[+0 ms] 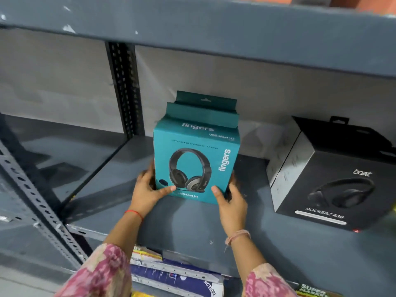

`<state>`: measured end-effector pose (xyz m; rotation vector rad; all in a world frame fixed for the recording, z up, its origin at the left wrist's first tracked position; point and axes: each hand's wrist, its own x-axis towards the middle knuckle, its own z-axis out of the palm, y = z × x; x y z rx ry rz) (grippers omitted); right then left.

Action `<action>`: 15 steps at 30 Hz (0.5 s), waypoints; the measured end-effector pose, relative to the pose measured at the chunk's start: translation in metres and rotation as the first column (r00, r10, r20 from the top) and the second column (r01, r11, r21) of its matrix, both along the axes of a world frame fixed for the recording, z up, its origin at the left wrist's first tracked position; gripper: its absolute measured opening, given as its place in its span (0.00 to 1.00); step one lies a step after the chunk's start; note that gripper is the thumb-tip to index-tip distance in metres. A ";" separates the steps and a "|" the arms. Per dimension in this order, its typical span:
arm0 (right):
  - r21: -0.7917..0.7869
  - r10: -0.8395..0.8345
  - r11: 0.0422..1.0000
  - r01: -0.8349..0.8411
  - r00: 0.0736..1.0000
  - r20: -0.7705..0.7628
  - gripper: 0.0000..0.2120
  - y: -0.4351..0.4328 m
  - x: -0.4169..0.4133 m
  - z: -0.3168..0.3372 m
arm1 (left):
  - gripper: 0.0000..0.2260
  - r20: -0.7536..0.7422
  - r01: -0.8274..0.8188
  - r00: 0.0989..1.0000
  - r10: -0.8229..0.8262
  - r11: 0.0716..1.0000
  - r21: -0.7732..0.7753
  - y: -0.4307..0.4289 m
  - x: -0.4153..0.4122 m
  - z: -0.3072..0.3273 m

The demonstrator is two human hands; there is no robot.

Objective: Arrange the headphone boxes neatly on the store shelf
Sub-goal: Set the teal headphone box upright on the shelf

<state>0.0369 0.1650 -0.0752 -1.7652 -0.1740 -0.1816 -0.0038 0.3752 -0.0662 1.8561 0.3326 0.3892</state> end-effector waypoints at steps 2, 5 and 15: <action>-0.040 0.083 0.996 -0.084 0.996 -0.026 0.51 -0.008 0.017 0.000 | 0.57 -0.089 0.094 0.992 -0.095 0.995 -0.013 0.014 0.014 -0.003; -0.070 0.259 0.960 -0.271 0.955 -0.143 0.65 -0.020 0.054 0.000 | 0.58 -0.209 0.332 0.923 -0.324 0.943 0.005 0.028 0.036 0.005; 0.036 0.414 0.907 -0.419 0.873 -0.260 0.45 -0.021 0.053 0.005 | 0.32 -0.229 0.436 0.864 -0.448 0.894 -0.105 0.023 0.038 0.009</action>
